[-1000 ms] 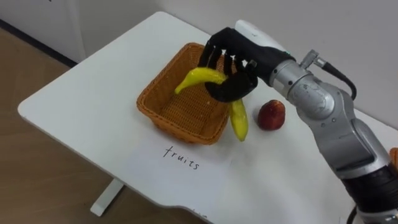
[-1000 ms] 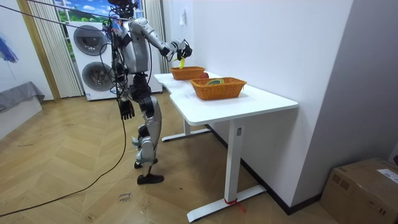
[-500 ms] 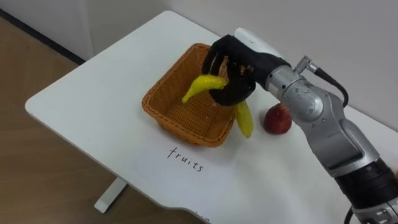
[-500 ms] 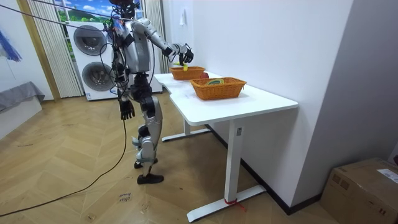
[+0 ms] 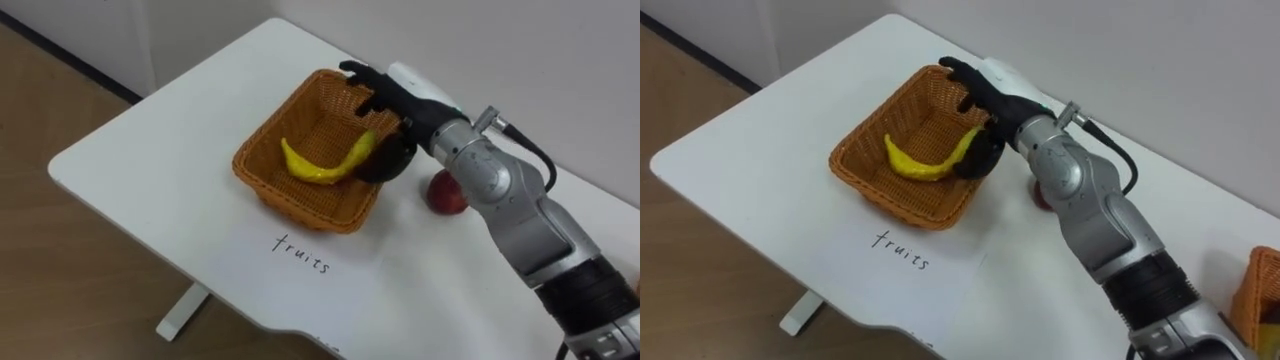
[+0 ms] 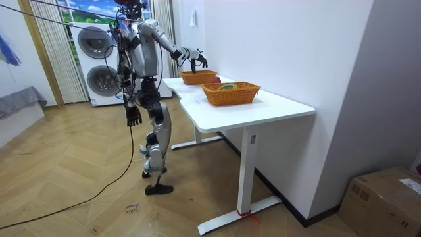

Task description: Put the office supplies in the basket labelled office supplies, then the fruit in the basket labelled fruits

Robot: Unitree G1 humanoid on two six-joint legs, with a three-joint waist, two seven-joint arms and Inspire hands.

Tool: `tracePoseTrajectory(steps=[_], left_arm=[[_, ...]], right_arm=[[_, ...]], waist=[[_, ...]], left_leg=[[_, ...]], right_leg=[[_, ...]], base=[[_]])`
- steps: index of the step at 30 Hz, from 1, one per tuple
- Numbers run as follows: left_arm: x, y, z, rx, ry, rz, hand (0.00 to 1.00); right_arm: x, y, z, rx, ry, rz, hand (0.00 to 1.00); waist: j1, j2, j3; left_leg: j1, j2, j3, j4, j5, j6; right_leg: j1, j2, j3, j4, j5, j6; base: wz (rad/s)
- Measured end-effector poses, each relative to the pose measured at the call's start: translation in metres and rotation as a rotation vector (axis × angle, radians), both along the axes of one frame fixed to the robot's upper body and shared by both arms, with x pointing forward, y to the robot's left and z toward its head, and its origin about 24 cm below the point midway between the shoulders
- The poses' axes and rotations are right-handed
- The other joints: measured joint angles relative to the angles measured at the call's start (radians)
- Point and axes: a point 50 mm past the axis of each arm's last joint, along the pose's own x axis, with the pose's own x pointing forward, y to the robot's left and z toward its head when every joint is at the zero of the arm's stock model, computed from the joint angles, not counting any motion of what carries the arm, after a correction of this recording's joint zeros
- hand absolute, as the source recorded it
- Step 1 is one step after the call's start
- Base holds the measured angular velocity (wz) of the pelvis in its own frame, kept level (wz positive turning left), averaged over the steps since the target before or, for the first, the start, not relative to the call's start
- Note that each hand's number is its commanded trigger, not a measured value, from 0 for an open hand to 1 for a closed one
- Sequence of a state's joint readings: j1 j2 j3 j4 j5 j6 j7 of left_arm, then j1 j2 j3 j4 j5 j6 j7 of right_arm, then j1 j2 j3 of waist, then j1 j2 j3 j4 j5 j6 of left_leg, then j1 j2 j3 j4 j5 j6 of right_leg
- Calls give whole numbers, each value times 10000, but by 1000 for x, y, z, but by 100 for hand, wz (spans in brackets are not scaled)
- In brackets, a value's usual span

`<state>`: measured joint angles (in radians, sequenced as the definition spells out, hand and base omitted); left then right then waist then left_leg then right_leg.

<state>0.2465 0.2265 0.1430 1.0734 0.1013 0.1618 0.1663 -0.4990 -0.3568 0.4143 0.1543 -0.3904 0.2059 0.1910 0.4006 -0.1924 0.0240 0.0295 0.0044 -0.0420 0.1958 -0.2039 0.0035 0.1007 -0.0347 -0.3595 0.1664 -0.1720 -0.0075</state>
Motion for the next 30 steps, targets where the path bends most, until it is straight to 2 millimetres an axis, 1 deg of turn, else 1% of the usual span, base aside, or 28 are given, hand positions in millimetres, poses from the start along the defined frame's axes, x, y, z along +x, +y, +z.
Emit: tracePoseTrajectory(steps=[13,19,21,23,25,27,29,30], left_arm=[[-3,-1,-1,-23,142,53,0],[-4,-3,-1,-85,177,101,0],[-4,-3,-1,-79,190,96,0],[-6,-4,-2,-105,233,127,0],[-14,-6,-2,-157,424,173,0],[-20,-7,-2,-190,546,212,0],[-21,-7,-2,-221,569,222,0],[-21,-8,-2,-235,572,226,0]], right_arm=[[1,-1,2,94,-322,-235,0],[1,-2,2,1110,-296,-513,0],[3,-6,1,1524,-257,-727,0],[4,-10,2,2030,-220,-961,0],[6,-16,6,2566,-429,-1278,0],[7,-23,11,3177,-666,-1678,0],[9,-32,18,3878,-1096,-2235,0],[9,-34,19,3998,-1189,-2340,0]], waist=[[-90,47,-28],[-153,187,-92],[-267,219,-110],[-374,245,-120],[-521,343,-105],[-698,390,-112],[-900,462,-98],[-954,490,-102]], left_leg=[[-2,-6,-12,45,2,-2],[14,-21,-85,84,2,-2],[21,-28,-173,102,5,-3],[46,-24,-176,98,10,-6],[128,-30,-172,90,10,-5],[156,-28,-175,93,10,-5],[164,-23,-163,116,9,-6],[168,-24,-163,120,9,-6]], right_leg=[[33,2,8,2,0,0],[116,-3,-69,-6,0,0],[161,-15,-168,-1,0,0],[185,-12,-170,-7,-1,1],[272,-13,-149,-6,0,1],[317,-14,-154,-3,-1,1],[326,-15,-155,-2,0,1],[331,-19,-155,0,0,1]], base=[[0],[3],[15],[5],[0],[0],[0],[0]])
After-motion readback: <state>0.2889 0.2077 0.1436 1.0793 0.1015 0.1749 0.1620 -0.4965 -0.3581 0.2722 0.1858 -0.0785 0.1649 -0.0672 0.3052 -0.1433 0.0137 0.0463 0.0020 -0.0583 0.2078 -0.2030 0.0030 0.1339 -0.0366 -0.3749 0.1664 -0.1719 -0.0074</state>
